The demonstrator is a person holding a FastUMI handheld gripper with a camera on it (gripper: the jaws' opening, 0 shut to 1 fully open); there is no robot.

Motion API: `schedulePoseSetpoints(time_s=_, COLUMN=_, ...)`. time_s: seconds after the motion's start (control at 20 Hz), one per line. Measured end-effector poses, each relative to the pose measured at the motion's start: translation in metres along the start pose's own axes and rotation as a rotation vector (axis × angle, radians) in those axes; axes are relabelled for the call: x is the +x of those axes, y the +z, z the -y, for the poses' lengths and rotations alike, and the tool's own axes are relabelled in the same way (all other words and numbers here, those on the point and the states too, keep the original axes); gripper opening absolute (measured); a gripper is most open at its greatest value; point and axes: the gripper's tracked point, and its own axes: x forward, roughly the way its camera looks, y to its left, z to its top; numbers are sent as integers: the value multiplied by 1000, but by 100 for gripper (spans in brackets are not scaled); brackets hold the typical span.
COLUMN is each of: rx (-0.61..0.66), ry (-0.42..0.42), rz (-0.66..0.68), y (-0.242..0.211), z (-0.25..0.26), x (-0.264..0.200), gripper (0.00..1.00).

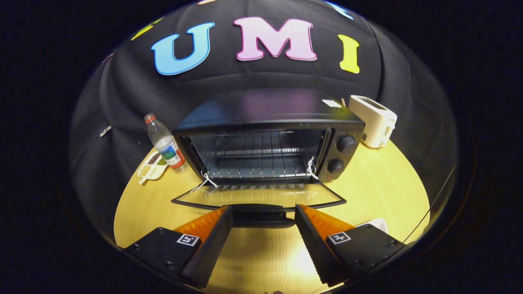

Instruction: Open the toaster oven, put the food inside, and close the toaster oven door.

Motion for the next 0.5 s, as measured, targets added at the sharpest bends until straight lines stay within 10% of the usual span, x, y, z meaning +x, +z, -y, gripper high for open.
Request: schedulePoseSetpoints(time_s=0.5, rx=32, ry=9, rz=-158, y=-48, z=10, x=3, gripper=99)
